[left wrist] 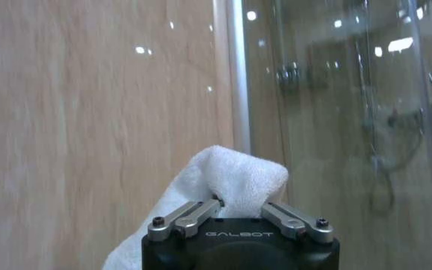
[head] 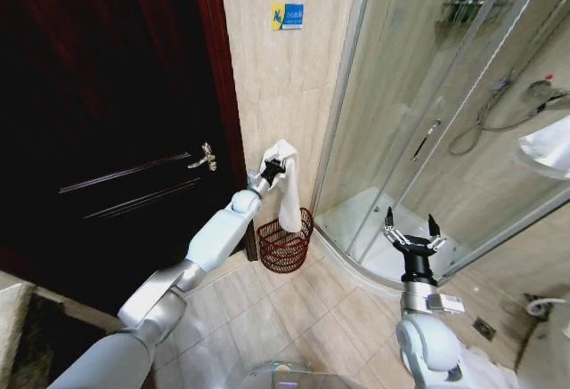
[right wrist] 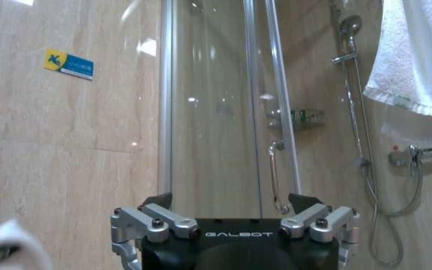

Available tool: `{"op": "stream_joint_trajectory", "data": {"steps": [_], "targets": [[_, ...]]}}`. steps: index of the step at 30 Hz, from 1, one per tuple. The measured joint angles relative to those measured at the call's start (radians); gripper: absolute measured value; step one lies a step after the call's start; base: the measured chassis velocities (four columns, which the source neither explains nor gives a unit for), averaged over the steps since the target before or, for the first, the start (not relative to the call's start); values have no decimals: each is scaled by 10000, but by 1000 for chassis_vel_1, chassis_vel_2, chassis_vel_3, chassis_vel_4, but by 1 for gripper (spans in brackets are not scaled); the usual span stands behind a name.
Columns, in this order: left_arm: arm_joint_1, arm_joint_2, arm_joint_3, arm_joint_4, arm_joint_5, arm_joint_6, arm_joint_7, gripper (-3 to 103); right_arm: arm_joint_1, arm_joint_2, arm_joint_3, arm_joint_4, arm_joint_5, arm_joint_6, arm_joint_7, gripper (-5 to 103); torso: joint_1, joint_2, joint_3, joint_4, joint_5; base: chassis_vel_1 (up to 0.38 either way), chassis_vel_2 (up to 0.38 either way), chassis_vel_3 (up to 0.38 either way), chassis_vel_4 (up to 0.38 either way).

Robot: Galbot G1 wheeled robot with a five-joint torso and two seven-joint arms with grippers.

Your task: Discard the used towel into the hamper.

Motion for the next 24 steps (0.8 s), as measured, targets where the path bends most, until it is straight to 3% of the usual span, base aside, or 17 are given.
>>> {"op": "stream_joint_trajectory", "data": {"steps": [15,24], "targets": [[793,-361,148,1977,1032,-884,576,4,0,-1,0,0,0,0,0,100,0,0,0,0,0,0,0,0,0],[639,-725,875,3443,1226,-1339,947,4,0,0,0,0,0,-1,0,100,0,0,0,-1,2,0,0,0,0]]}}
